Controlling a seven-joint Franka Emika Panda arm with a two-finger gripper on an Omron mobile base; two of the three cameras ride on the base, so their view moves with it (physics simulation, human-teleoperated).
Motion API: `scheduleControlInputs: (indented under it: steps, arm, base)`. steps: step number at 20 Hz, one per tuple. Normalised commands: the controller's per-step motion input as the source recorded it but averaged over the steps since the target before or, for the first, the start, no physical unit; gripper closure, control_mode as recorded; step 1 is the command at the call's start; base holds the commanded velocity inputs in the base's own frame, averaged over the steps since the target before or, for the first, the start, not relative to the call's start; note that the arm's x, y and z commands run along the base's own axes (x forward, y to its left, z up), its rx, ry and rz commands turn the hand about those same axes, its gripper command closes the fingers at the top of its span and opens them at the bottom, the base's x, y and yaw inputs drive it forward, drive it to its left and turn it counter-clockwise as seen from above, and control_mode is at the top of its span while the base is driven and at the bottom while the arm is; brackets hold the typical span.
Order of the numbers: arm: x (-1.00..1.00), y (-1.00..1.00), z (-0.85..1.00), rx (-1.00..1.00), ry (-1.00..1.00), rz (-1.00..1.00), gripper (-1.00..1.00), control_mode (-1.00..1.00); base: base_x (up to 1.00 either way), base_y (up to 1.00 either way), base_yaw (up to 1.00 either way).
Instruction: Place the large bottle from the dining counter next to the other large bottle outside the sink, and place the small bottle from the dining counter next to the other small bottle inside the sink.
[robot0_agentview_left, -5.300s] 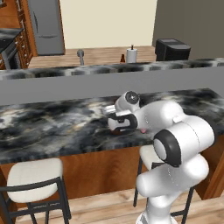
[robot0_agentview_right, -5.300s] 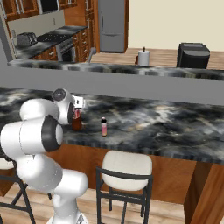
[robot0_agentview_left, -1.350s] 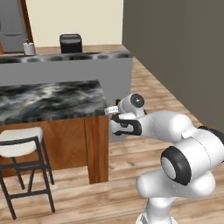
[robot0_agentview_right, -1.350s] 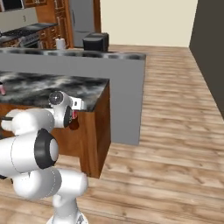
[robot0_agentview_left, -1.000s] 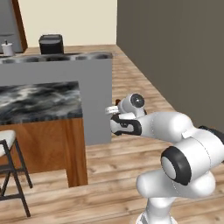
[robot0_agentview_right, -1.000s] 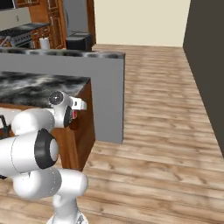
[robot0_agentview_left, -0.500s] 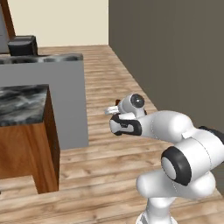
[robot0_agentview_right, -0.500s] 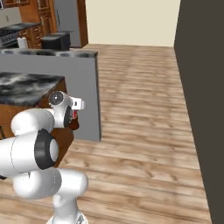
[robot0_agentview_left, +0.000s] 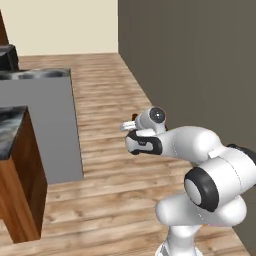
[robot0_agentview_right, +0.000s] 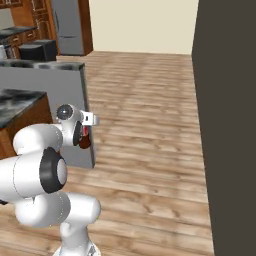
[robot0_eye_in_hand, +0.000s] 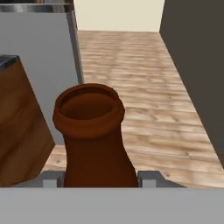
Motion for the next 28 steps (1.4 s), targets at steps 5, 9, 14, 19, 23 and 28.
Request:
scheduleControlInputs:
  steps: [5,9,14,19,23,28]
  arm:
    - [0.0,0.0,0.0,0.0,0.0,0.0,1.0,1.0]
    - [0.0,0.0,0.0,0.0,0.0,0.0,1.0,1.0]
    - [0.0,0.0,0.0,0.0,0.0,0.0,1.0,1.0]
    - [0.0,0.0,0.0,0.0,0.0,0.0,1.0,1.0]
    - [0.0,0.0,0.0,0.0,0.0,0.0,1.0,1.0]
    - [0.0,0.0,0.0,0.0,0.0,0.0,1.0,1.0]
  base:
    - [0.68,-0.61,0.0]
    - [0.71,-0.34,0.0]
    - [0.95,-0.13,0.0]
    - [0.98,-0.01,0.0]
    - [0.98,-0.03,0.0]
    - [0.89,-0.06,0.0]
